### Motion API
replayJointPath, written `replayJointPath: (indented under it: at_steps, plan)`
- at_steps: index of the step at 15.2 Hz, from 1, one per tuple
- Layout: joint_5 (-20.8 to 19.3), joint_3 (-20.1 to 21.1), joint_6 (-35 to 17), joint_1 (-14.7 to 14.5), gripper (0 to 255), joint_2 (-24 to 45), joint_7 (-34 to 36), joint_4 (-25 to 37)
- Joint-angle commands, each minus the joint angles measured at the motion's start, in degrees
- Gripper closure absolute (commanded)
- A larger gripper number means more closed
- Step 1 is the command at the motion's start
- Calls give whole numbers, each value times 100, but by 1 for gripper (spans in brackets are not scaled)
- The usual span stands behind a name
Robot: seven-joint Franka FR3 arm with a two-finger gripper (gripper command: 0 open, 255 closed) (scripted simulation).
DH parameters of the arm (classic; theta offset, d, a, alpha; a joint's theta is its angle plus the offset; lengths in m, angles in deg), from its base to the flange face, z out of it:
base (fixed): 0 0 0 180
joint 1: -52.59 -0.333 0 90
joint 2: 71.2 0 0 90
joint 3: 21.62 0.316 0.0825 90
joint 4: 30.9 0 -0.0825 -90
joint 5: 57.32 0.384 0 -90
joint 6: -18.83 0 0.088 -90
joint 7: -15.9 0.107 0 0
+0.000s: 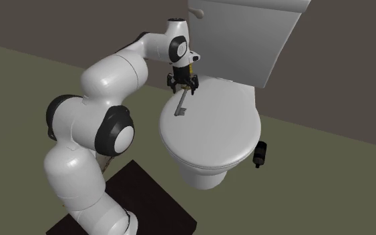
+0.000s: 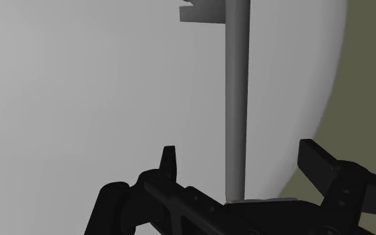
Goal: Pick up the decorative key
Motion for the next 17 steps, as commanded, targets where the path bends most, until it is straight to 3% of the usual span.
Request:
replayJointPath:
  at_steps: [1, 4, 5, 14, 17]
  plan:
    - [-4, 2, -149, -2, 0, 2, 21, -146]
    - [-7, 1, -268, 1, 0, 4, 33, -264]
    - [-8, 0, -264, 2, 255, 10, 31, -254]
    - [-7, 0, -268, 0, 255, 5, 33, -263]
    - [-1, 3, -40, -6, 255, 1, 10, -38]
